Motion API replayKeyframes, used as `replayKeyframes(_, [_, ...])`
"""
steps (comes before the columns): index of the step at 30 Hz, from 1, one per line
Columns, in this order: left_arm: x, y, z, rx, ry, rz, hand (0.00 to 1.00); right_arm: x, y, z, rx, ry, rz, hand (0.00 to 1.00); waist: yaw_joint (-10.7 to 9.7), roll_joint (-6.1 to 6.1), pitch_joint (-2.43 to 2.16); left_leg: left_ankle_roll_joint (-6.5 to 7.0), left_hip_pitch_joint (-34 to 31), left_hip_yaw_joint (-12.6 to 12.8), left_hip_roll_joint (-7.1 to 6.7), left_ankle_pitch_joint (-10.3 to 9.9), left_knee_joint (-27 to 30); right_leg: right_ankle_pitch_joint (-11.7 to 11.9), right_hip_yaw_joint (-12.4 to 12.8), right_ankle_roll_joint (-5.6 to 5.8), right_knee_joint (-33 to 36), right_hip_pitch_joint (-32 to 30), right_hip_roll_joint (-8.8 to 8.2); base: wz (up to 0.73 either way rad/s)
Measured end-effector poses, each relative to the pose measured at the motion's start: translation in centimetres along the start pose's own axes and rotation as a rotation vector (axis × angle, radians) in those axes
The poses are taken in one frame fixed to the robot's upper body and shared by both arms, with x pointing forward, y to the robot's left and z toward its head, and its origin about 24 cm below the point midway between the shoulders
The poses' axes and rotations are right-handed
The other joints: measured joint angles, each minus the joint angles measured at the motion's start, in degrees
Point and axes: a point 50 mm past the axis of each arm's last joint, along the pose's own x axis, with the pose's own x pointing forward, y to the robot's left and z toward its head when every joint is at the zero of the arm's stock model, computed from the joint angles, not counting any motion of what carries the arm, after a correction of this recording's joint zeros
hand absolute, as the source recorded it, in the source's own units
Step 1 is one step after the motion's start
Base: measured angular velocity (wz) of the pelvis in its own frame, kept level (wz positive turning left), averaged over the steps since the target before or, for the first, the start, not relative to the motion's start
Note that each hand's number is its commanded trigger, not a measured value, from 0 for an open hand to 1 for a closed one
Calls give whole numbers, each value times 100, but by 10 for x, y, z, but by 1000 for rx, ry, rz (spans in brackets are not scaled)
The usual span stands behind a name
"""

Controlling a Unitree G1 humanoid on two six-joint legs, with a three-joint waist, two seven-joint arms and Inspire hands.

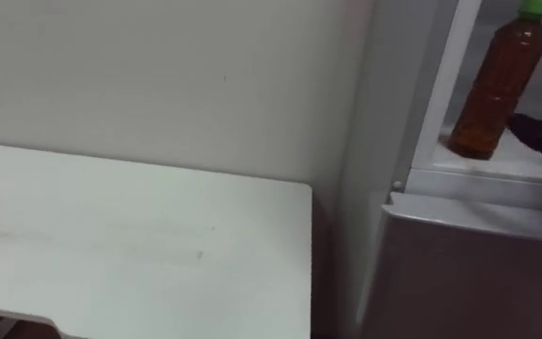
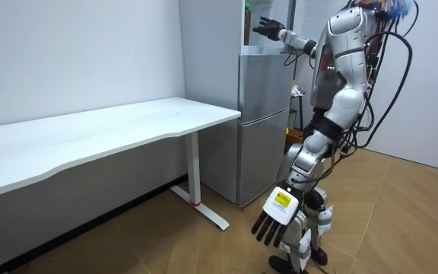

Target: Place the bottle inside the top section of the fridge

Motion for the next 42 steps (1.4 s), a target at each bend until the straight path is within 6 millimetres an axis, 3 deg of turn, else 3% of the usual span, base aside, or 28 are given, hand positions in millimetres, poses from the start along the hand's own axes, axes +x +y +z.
replayKeyframes(4, [0,0,-7,31,22,4,0,-19,3,7,-46,-81,24,0,70,9,-1,-6,58,113,22,-2,-3,-42,164,7,-16,-71,-8,-14])
replayKeyframes(7, [1,-2,-8,40,29,-1,0,-31,11,10,2,-114,69,0,59,51,20,-6,112,161,28,-2,-12,-43,226,5,-21,-46,2,-10])
replayKeyframes(13, [0,-9,-3,46,-1,1,0,-49,21,7,108,-117,192,0,33,111,18,14,125,181,13,-17,-36,-47,287,18,-27,-48,16,-2])
replayKeyframes(20, [-2,-20,5,54,-55,-16,0,-81,23,-14,274,-38,338,0,-3,324,-6,34,131,185,20,-64,-26,-33,321,26,30,-40,3,1])
replayKeyframes(23, [-4,-28,6,46,-68,-16,0,-95,27,-17,318,-27,374,0,-68,423,24,34,132,196,20,-73,-35,-37,339,31,78,-74,-6,-5])
replayKeyframes(26, [-6,-32,9,59,-92,-20,0,-100,29,-15,395,-39,390,0,-103,475,15,31,135,300,40,-73,-42,-45,481,25,76,-114,-5,-16])
replayKeyframes(33, [-6,-34,13,65,-131,-10,0,-112,21,-18,503,-57,345,0,-175,469,-7,11,139,457,93,-85,-23,-54,613,9,68,-162,26,-11])
replayKeyframes(42, [-6,-43,29,104,-199,-25,0,-143,-1,-59,287,71,152,0,-275,548,-18,23,96,556,98,-107,-29,-58,633,16,104,-265,24,-5])
